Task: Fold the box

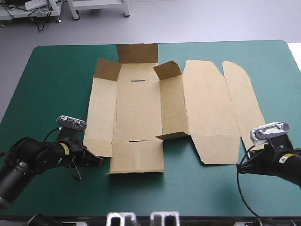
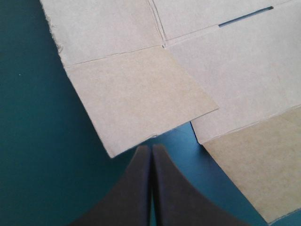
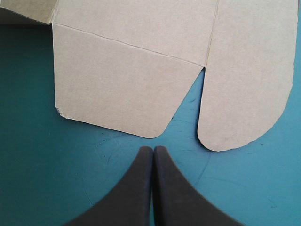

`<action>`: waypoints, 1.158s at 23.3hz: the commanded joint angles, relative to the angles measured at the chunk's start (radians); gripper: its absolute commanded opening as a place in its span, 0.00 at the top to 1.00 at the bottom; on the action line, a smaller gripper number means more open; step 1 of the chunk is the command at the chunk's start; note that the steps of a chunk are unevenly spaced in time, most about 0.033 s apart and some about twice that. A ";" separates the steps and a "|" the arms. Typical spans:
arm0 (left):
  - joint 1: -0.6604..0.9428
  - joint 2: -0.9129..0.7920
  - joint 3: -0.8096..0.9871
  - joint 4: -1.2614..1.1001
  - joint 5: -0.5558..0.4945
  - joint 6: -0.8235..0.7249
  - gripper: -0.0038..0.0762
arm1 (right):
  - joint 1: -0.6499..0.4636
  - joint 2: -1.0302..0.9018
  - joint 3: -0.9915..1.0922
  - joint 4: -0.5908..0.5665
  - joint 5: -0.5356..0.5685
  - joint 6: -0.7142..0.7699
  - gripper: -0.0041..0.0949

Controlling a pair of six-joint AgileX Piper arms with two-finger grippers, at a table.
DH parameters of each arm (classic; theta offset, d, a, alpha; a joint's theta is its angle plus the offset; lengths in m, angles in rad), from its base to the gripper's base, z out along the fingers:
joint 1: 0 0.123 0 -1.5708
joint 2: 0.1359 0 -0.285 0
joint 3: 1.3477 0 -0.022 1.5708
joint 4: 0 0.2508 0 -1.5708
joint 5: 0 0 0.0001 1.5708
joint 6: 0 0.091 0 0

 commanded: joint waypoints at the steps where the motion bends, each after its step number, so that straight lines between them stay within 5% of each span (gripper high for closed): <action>1: -0.001 -0.013 -0.027 -0.011 -0.038 -0.009 0.96 | -0.001 0.000 -0.028 0.014 -0.040 0.000 0.98; 18: -0.001 -0.010 -0.046 -0.018 -0.030 -0.002 0.96 | -0.001 0.000 -0.028 0.014 -0.040 0.000 0.98; 27: 0.027 0.323 -0.418 0.040 -0.007 0.136 0.94 | -0.001 0.000 -0.028 0.021 -0.040 0.000 0.98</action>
